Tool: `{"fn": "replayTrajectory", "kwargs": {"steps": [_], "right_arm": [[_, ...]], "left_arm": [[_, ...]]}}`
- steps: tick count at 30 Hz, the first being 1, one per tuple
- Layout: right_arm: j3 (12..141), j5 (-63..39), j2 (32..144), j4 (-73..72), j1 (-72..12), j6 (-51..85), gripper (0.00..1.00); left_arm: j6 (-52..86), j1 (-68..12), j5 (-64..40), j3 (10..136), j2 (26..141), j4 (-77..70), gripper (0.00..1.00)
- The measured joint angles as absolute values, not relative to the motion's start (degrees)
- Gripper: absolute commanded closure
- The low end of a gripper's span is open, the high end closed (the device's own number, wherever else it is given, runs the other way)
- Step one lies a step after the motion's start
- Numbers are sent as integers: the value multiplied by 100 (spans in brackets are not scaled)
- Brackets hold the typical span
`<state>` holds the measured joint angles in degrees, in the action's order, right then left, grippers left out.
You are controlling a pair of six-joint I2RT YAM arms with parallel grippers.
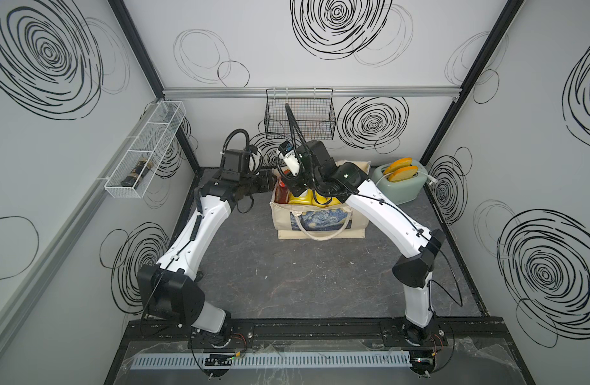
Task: Pack dish soap into the shopping bag
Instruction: Place the bottle of dish soap in the shopping bag.
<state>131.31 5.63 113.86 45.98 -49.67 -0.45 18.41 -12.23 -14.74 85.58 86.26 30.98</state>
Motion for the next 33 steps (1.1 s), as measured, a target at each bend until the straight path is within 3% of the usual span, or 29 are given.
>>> {"fn": "replayTrajectory", "kwargs": {"steps": [16,21,33], "right_arm": [[13131,602,11386,4624,-5002,-54,100],[13131,628,11386,4628,-5028,-95,100],[13131,729,11386,4628,-5041,-148,100]], "left_arm": [[1640,-1439,-1229,8556,8862,3074,84],[1594,-1529,-1205,8558,8868,3044,99],[1586,-1610,-1146,8665,8761,3068,100]]}}
